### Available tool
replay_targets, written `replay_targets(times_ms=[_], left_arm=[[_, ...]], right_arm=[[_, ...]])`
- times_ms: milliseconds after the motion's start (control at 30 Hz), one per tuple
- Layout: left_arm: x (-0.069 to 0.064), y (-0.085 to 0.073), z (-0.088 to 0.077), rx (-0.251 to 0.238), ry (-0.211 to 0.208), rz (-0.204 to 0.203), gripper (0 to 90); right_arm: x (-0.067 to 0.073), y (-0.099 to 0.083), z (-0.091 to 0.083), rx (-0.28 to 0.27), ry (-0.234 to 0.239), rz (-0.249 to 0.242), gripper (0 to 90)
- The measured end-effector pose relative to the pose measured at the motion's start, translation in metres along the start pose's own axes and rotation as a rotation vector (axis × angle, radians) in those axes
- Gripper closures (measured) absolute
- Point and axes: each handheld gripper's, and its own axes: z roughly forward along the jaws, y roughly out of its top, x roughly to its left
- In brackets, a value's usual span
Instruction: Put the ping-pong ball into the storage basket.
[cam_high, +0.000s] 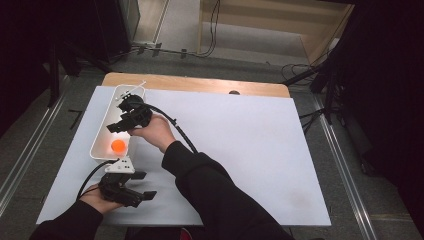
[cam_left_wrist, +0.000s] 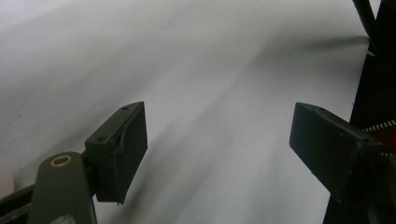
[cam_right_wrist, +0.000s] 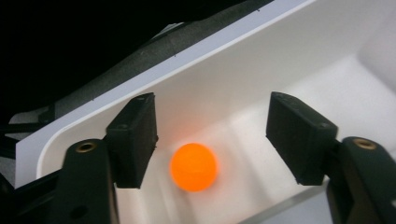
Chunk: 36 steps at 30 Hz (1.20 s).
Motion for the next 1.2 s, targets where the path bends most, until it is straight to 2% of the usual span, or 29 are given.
replay_targets(times_ms=[200,333,533,733,1200], left_arm=[[0.000,0.000,0.000,-0.007,-0.001,-0.003,19.8],[0.000,0.000,0.001,-0.008,0.000,-0.005,19.8],[0.001,0.000,0.001,0.000,0.001,-0.001,19.8],[0.002,-0.001,0.000,-0.007,0.008,-0.008,19.8],[0.002,0.000,0.002,0.006,0.012,-0.009,19.8]], right_arm=[[-0.004,-0.001,-0.015,-0.024,0.030,0.024,28.7],[-0.004,-0.002,-0.023,-0.003,-0.002,-0.009,26.7],[-0.005,-0.007,-0.034,-0.003,0.024,0.005,24.8],[-0.005,-0.013,-0.045,-0.002,-0.011,-0.009,24.8],[-0.017,-0.035,-0.074,-0.014,-0.027,0.001,24.8]])
